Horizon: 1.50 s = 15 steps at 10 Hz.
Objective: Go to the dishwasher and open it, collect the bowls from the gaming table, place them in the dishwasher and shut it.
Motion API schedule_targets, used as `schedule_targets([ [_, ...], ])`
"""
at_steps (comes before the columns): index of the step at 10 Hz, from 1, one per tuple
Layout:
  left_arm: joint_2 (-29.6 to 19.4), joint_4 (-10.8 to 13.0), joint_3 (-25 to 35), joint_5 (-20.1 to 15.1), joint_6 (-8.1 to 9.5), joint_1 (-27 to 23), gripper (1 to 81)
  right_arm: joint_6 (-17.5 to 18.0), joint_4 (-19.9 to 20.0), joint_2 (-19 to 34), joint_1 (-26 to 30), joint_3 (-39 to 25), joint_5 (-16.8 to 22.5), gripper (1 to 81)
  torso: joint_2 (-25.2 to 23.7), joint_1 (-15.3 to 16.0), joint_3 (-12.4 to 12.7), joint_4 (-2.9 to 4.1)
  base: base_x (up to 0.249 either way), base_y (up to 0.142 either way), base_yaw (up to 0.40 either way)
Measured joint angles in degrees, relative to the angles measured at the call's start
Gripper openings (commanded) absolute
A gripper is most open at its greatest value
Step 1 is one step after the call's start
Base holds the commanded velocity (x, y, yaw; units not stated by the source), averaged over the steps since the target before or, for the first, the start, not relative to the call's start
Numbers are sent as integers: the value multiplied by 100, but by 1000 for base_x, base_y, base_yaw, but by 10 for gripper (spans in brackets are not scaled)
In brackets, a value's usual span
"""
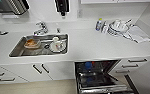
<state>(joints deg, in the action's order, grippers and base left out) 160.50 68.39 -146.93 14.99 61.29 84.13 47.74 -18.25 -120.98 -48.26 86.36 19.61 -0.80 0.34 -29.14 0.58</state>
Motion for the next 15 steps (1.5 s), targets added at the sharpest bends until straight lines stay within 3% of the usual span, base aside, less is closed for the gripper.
schedule_targets([
  [5, 85, -4, -221, 2, 0, 0, 811, -391, -85, 96, -1135, 228, -873, 811, -48, 28, 0, 0, 0, 0, 0],
  [7, 210, -6, -312, 11, 0, 0, 811, -513, -95, -20, -1508, 479, -1118, 811, -363, 218, 2, 0, 0, 0, 0],
  [12, 265, -4, -439, 5, 0, 2, 811, -844, -121, -1276, -2352, 1716, -1677, 811, -1381, 854, 4, 0, 0, 0, 0],
  [15, 271, -4, -439, 2, 0, 24, 811, -981, -126, -1626, -2665, 2175, -1865, 811, -1991, 1235, 9, 0, 0, 0, 0],
])
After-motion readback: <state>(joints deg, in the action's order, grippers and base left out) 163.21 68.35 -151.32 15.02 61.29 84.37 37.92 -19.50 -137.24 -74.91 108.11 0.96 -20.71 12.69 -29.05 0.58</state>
